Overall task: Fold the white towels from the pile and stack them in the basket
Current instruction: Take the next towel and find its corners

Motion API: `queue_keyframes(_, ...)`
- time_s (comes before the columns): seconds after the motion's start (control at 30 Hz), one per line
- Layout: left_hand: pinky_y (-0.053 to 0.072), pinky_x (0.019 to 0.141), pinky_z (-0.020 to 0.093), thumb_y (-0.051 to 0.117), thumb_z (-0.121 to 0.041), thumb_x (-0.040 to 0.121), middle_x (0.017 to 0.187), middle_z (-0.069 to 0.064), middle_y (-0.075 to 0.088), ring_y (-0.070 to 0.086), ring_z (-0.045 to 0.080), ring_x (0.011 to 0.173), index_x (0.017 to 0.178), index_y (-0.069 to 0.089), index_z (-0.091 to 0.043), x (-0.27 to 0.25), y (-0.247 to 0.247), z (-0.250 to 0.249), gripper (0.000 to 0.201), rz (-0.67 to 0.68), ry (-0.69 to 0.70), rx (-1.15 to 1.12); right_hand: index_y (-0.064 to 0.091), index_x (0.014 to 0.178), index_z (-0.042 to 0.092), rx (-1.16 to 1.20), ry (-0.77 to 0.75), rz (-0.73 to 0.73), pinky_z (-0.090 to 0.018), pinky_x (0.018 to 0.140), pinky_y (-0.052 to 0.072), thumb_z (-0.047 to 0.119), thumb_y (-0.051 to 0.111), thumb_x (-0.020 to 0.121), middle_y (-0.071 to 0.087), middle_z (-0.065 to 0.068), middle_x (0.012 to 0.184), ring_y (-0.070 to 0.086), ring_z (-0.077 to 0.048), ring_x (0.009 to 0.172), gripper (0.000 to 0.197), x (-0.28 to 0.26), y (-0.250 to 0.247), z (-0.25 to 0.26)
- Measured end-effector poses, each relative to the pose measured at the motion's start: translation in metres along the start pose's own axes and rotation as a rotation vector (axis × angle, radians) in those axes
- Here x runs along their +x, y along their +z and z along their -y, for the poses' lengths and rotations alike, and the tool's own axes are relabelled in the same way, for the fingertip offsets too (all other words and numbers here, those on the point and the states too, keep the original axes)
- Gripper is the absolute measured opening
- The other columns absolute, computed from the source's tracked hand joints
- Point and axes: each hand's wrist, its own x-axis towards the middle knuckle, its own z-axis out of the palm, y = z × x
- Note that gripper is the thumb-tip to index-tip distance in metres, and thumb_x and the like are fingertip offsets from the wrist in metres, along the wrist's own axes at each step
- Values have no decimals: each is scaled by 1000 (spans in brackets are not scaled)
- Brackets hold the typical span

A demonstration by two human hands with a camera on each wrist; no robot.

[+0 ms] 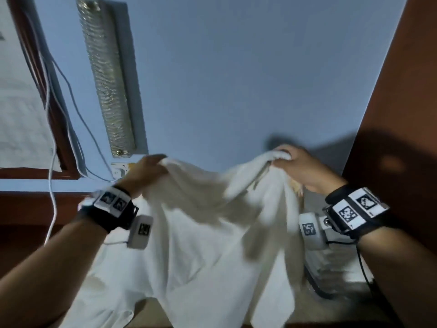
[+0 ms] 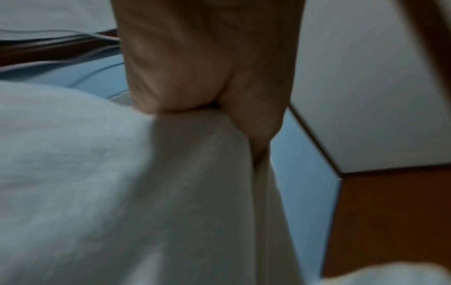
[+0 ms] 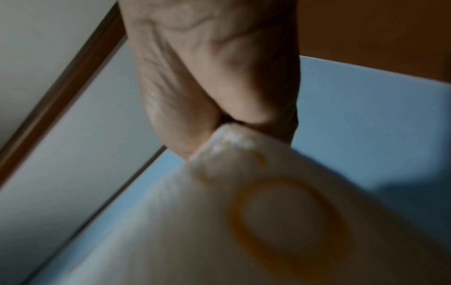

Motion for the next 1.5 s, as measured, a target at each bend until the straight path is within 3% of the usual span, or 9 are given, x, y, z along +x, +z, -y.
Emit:
queue_keyframes(0.2, 47, 57, 19, 61, -25, 91, 77, -1, 69, 62, 9, 68, 88, 71, -18, -23, -9, -132, 13, 138, 299, 80, 52, 136, 31, -290, -51, 581, -16, 91, 49, 25, 88, 81, 67, 13, 119, 65, -4, 111, 66, -36, 31, 29)
queue_keyframes(0.3, 42, 57, 21, 65, -26, 85, 76, -11, 62, 58, 4, 70, 82, 68, -26, -23, 4, -160, 5, 77, 364, 282, 58, 131, 37, 1, -201, 375, -27, 95, 53, 44, 77, 91, 72, 15, 120, 66, -4, 114, 45, -55, 59, 72)
queue_keyframes(0.43, 37, 56, 14, 74, -35, 86, 77, -13, 58, 55, 1, 74, 83, 68, -25, -23, 5, -148, 12, 20, 379, 409, 54, 78, 20, -388, -255, -169, -38, 70, 48, 27, 54, 92, 66, -4, 78, 62, -36, 83, 16, -40, 78, 68)
queue_keyframes(0.8, 41, 74, 32, 86, -31, 80, 81, 10, 66, 62, 32, 90, 79, 70, -17, -7, -78, 8, 22, -196, 52, 538, 45, 67, 16, -717, -10, -36, -38, 67, 41, 17, 61, 84, 67, -19, 81, 66, -45, 86, 23, -8, 20, -57)
queue_keyframes(0.97, 46, 76, 36, 85, -36, 82, 86, 11, 67, 64, 37, 93, 81, 68, -24, 0, -92, 50, 21, -241, -29, 525, 76, 107, 14, -530, -55, -38, -40, 91, 49, 25, 69, 95, 76, -15, 109, 69, -36, 108, 17, -4, 2, -72)
queue_keyframes(1.07, 44, 79, 37, 80, -36, 88, 95, 16, 68, 65, 41, 102, 91, 71, -22, 4, -93, 60, 17, -240, -44, 535, 72, 87, 32, -360, -113, -27, -36, 75, 49, 15, 69, 94, 74, -2, 84, 68, -19, 80, 19, -1, -4, -76)
queue_keyframes(1.17, 43, 82, 37, 73, -34, 93, 103, 17, 68, 63, 41, 109, 95, 70, -25, 7, -91, 57, 9, -209, -50, 522, 70, 86, 20, -214, -107, -8, -34, 66, 42, 23, 67, 95, 67, -7, 76, 55, -11, 69, 10, -1, -1, -68)
queue_keyframes(1.3, 45, 78, 36, 74, -33, 89, 96, 11, 69, 64, 35, 97, 89, 73, -23, 10, -87, 43, 10, -124, -24, 485, 45, 69, 11, -94, -47, -118, -33, 57, 30, 54, 62, 92, 40, 1, 64, 38, -12, 60, 51, 7, 3, -64)
queue_keyframes(1.5, 54, 65, 30, 81, -32, 90, 85, 11, 76, 72, 21, 74, 94, 75, -13, -6, -80, 13, 21, 242, -5, 199, 72, 89, 16, 191, 194, -301, -40, 73, 50, 50, 63, 73, 72, -11, 87, 67, -25, 81, 38, 31, -14, -78)
